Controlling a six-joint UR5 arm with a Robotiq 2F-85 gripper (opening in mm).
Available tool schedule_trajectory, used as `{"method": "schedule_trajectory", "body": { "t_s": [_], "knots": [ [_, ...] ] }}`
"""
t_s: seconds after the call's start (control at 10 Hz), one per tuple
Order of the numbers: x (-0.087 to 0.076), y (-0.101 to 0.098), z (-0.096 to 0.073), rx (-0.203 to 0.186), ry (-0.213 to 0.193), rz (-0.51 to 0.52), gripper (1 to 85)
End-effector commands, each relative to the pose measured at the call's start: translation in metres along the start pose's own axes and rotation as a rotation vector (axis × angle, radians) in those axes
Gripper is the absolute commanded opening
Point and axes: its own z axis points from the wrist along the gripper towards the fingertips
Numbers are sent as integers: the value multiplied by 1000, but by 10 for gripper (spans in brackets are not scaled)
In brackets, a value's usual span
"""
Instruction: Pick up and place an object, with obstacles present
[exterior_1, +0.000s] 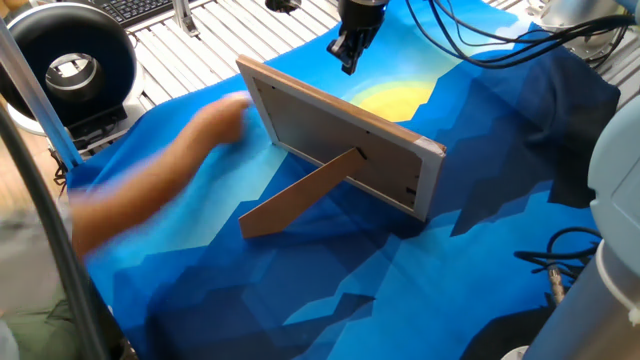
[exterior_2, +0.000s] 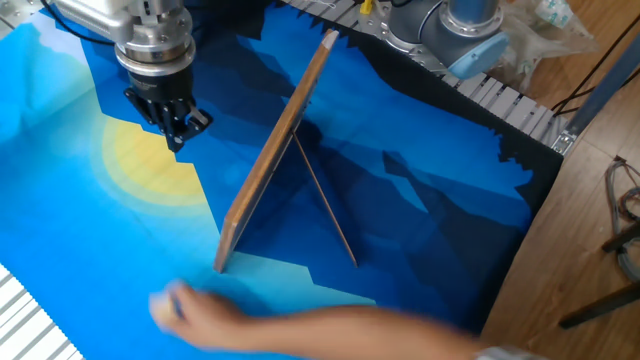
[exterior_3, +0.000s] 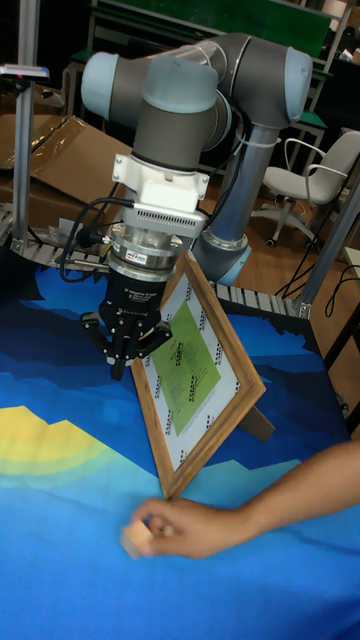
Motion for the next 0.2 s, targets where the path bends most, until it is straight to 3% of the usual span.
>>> {"method": "schedule_trajectory", "body": {
  "t_s": [0.0,0.1],
  "knots": [
    [-2,-1,1,0,-9,-8,13],
    [-2,-1,0,0,-9,-8,13]
  ]
}}
